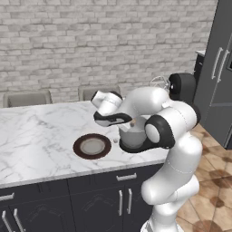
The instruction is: Add butter and sugar cubes to the stand mixer bowl and then turn on the stand mixer to begin making frosting.
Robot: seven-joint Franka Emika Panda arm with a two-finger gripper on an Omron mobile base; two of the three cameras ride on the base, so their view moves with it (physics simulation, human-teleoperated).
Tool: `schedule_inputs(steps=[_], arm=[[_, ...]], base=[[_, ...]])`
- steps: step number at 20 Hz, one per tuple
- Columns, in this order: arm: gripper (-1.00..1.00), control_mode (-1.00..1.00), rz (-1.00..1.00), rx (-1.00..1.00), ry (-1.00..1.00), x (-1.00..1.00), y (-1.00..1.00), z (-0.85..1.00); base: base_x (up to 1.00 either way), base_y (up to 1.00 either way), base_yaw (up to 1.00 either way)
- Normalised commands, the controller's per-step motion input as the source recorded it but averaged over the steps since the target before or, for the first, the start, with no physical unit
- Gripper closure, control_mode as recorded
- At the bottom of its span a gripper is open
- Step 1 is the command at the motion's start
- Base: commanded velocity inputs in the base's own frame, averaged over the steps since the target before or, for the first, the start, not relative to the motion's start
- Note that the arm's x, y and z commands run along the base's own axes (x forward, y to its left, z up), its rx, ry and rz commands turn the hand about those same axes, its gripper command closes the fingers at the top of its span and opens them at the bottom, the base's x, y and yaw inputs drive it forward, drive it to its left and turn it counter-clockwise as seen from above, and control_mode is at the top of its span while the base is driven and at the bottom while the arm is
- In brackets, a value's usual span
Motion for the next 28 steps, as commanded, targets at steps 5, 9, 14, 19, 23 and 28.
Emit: schedule_inputs(steps=[5,9,14,19,23,28], arm=[[1.0,-1.0,0.0,0.03,0.0,0.24,0.0,-0.25],[-1.0,-1.0,0.0,0.01,0.0,0.01,0.0,-0.15],[-1.0,-1.0,0.0,0.0,-0.02,-0.13,0.04,0.07],[-1.0,-1.0,0.0,0.0,-0.08,-0.31,0.19,0.4],[-1.0,-1.0,0.0,0.0,-0.13,-0.65,0.63,0.94],[-1.0,-1.0,0.0,0.0,-0.03,-0.52,0.62,0.47]], base=[[0.0,0.0,0.0],[0.0,0.0,0.0],[0.0,0.0,0.0],[0.0,0.0,0.0],[0.0,0.0,0.0],[0.0,0.0,0.0]])
